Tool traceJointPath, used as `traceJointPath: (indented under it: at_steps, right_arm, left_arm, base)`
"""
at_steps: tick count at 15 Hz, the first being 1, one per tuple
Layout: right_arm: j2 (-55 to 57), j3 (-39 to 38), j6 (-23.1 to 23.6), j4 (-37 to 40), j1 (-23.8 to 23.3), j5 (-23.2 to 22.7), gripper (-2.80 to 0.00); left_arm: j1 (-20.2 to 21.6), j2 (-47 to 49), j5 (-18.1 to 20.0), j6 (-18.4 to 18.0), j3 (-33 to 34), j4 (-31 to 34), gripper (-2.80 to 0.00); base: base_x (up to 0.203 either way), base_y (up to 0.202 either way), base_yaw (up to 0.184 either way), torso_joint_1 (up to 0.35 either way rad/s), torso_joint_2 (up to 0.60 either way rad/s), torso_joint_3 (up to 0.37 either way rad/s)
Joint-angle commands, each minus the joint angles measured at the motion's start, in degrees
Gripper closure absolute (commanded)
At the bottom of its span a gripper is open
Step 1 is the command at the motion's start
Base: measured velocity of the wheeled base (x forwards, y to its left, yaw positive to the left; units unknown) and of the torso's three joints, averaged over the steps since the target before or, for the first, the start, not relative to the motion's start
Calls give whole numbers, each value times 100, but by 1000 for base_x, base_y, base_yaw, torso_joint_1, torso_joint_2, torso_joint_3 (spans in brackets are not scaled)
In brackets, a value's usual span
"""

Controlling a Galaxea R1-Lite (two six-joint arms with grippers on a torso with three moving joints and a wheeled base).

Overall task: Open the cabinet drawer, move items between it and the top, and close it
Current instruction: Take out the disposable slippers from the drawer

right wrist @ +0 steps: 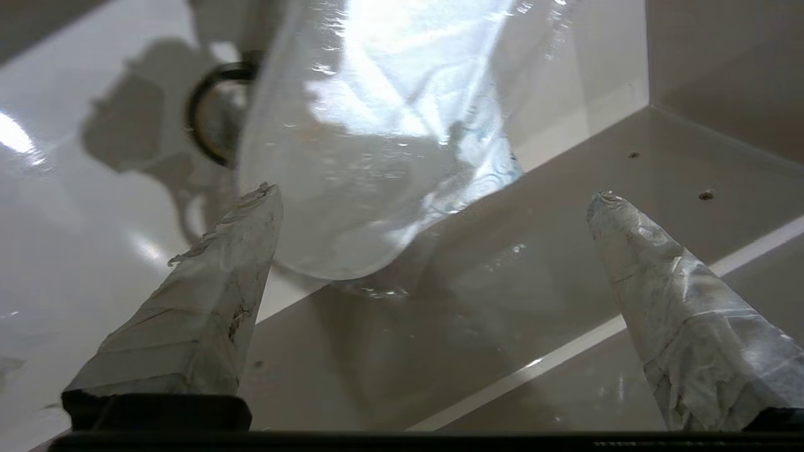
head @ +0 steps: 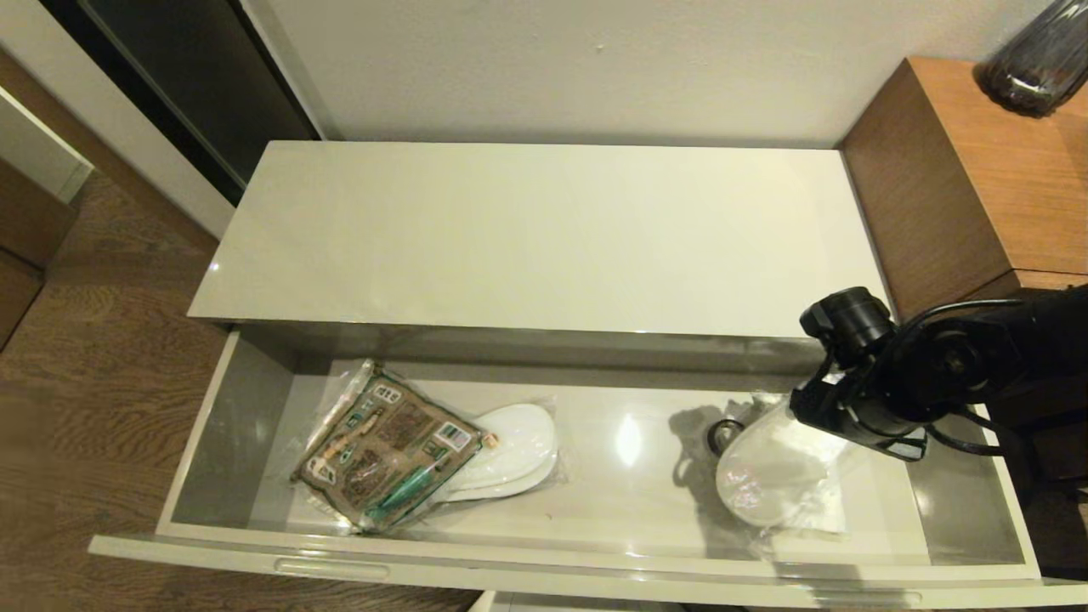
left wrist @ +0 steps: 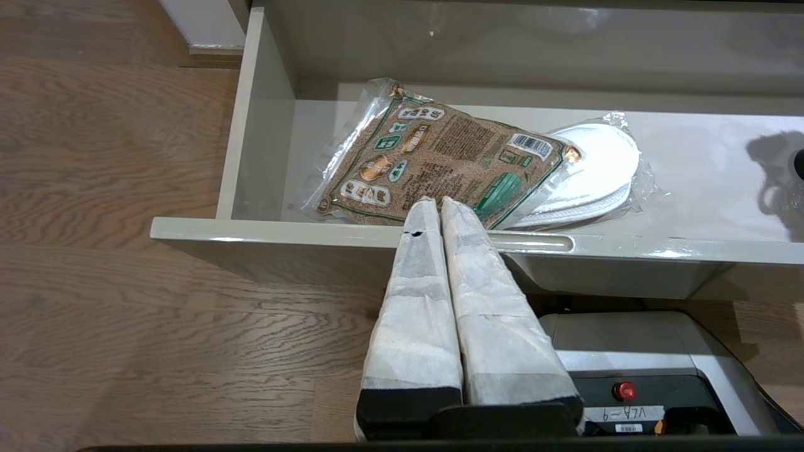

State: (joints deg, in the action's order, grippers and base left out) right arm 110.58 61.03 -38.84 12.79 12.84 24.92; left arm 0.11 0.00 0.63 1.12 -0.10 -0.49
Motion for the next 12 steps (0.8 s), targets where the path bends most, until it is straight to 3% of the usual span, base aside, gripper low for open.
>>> traceJointPath:
  at_steps: [1, 6, 12]
  right_arm:
    - [-16, -252, -18, -153, -149, -12, -280]
    - [679, -1107, -26, -1601, -360, -55, -280]
    - [1524, -859, 32, -2253, -481, -101, -280]
  left_arm:
    - [-2, 9, -2, 2, 1, -4, 0]
    - [4, 9, -2, 2, 1, -4, 0]
    - [3, 9, -2, 2, 1, -4, 0]
  base:
    - [0, 0, 0, 0, 0, 0]
    - [0, 0, 0, 0, 0, 0]
    - [0, 0, 0, 0, 0, 0]
